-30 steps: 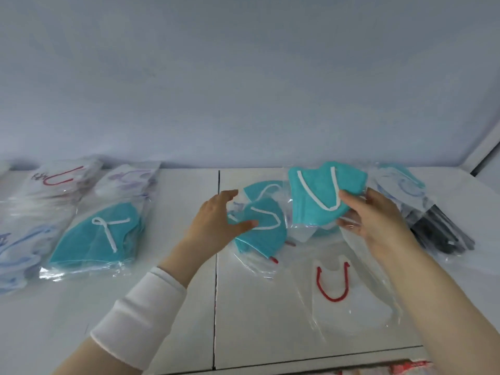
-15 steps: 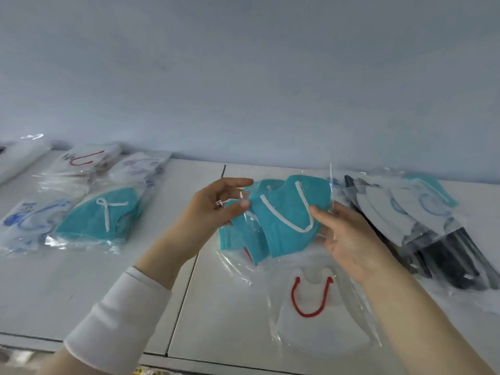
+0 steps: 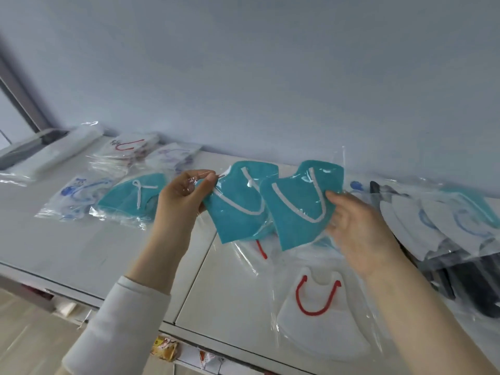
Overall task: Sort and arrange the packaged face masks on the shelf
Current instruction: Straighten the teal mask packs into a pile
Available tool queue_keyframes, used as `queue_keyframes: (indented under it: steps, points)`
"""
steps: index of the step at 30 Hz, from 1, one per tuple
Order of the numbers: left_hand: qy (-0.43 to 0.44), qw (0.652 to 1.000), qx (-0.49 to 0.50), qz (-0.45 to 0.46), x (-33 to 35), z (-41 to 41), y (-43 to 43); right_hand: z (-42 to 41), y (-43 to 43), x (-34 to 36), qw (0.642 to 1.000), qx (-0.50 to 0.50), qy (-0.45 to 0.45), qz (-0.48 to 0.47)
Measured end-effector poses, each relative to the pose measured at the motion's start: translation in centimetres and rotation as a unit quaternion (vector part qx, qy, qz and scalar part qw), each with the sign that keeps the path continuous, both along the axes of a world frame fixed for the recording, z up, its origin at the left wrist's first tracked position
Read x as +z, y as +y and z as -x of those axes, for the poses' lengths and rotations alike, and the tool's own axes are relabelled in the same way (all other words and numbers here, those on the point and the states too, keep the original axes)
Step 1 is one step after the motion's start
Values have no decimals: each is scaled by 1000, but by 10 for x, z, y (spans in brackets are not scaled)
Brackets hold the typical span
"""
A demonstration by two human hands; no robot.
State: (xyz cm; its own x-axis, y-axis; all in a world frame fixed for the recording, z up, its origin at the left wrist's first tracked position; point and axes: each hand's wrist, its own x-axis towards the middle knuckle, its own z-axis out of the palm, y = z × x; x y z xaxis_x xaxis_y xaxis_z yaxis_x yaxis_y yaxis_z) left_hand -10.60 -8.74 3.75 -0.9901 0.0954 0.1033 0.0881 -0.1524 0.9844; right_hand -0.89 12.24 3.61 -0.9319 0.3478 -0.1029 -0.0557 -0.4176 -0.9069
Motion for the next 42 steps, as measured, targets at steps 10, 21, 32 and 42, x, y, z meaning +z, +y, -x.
queue_keyframes:
  steps: [10,21,32,42]
  points:
    - [-49,974,-171,-142,-18,-30,20,31,-57,-9,989,-119,-9,85]
    - [-61,992,33,-105,-21,30,-74,67,-24,-24,689,170,-120,-694]
    - [-63,989,78,-107,-41,24,-87,92,-3,-19,754,-2,-26,-657]
    - [36,997,-59,20,-12,16,-27,62,-4,14,962,139,6,-233]
